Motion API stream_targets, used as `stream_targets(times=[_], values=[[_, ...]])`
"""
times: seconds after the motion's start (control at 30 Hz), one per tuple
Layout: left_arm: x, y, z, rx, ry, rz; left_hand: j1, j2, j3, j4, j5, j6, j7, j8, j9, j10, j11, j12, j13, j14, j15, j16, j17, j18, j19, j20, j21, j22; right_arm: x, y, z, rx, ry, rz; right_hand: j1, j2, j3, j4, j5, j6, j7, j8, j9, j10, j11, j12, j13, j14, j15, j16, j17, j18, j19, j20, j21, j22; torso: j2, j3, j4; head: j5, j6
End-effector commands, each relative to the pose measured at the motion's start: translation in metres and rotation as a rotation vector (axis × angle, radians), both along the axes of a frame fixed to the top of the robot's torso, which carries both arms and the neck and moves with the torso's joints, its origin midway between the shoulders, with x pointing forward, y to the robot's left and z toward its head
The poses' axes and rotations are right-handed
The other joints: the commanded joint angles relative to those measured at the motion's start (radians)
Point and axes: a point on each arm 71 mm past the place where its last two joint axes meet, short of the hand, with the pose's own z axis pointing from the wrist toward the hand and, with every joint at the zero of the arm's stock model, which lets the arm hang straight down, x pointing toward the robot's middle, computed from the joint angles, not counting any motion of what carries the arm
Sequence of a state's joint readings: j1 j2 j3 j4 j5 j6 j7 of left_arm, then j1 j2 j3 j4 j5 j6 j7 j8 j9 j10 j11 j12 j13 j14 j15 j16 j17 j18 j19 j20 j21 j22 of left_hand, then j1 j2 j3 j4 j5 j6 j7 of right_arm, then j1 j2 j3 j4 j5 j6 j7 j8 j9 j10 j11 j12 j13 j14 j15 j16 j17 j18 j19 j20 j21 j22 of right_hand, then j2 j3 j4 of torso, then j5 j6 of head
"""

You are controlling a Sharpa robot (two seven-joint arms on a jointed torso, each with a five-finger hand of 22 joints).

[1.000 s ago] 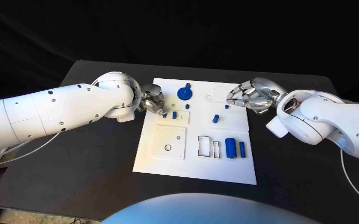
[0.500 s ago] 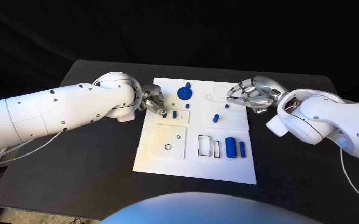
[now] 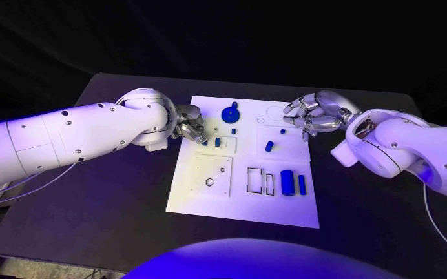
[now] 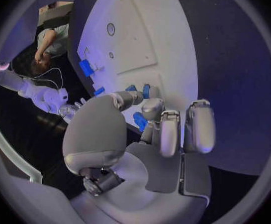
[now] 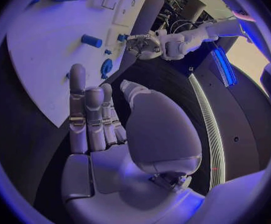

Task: Assemble the parts on the task board

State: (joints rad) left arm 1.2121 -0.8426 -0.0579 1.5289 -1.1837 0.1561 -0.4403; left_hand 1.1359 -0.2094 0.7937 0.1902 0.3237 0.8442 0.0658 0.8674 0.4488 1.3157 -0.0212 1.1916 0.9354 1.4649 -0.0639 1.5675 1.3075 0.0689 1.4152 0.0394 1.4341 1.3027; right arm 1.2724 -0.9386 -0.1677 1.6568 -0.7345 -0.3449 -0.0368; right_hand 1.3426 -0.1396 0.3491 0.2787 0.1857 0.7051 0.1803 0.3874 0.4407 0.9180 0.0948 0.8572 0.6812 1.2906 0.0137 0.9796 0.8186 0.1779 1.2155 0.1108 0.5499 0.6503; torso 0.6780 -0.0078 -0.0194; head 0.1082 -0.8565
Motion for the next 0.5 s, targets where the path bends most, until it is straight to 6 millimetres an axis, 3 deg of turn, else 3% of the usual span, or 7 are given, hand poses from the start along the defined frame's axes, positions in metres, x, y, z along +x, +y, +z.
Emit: stream_targets(times=[0.03, 0.37, 0.5], values=[[-0.0021, -0.0008, -0.0020, 0.008, 0.027, -0.010, 0.001, 0.010, 0.172, -0.168, 0.006, 0.011, -0.008, 0.007, 0.001, 0.008, 0.002, 0.004, 0.001, 0.106, -0.009, 0.003, 0.263, -0.009, 0.009, -0.001, 0.006, 0.001, 0.0004, 0.0005, 0.0014, 0.022, -0.020, -0.001, 0.011, -0.002, 0.006, 0.000, 0.004, -0.008, 0.003, 0.004, -0.002, -0.007, 0.002, -0.007, -0.009, -0.009, 0.001, -0.014, -0.009, 0.005, 0.011, 0.002, -0.013, -0.009, 0.000, 0.0003, -0.0001, 0.000, 0.000], [-0.0017, -0.0013, -0.0023, 0.004, 0.029, -0.006, 0.001, 0.010, 0.172, -0.168, 0.006, 0.011, -0.008, 0.007, 0.001, 0.008, 0.002, 0.004, 0.001, 0.106, -0.009, 0.003, 0.263, -0.009, 0.009, -0.001, 0.006, 0.001, 0.0003, 0.0005, 0.0015, 0.026, -0.023, -0.003, 0.011, -0.003, 0.009, 0.002, 0.004, -0.014, 0.010, 0.011, -0.007, -0.032, 0.010, -0.061, -0.089, -0.068, 0.010, -0.167, -0.101, 0.005, 0.010, 0.011, -0.111, -0.091, 0.000, 0.0009, -0.0006, 0.000, -0.001], [-0.0018, -0.0027, -0.0028, -0.003, 0.036, -0.004, -0.003, 0.009, 0.173, -0.168, 0.008, 0.013, -0.008, 0.007, 0.000, 0.009, 0.002, 0.004, 0.001, 0.106, -0.009, 0.003, 0.263, -0.009, 0.008, -0.001, 0.005, -0.001, 0.0002, 0.0007, 0.0016, 0.028, -0.024, -0.003, 0.011, -0.003, 0.009, 0.001, 0.004, -0.015, 0.011, 0.012, -0.007, -0.031, 0.011, -0.064, -0.093, -0.068, 0.010, -0.171, -0.102, 0.005, 0.011, 0.011, -0.115, -0.094, 0.001, 0.0010, -0.0008, 0.000, -0.001]])
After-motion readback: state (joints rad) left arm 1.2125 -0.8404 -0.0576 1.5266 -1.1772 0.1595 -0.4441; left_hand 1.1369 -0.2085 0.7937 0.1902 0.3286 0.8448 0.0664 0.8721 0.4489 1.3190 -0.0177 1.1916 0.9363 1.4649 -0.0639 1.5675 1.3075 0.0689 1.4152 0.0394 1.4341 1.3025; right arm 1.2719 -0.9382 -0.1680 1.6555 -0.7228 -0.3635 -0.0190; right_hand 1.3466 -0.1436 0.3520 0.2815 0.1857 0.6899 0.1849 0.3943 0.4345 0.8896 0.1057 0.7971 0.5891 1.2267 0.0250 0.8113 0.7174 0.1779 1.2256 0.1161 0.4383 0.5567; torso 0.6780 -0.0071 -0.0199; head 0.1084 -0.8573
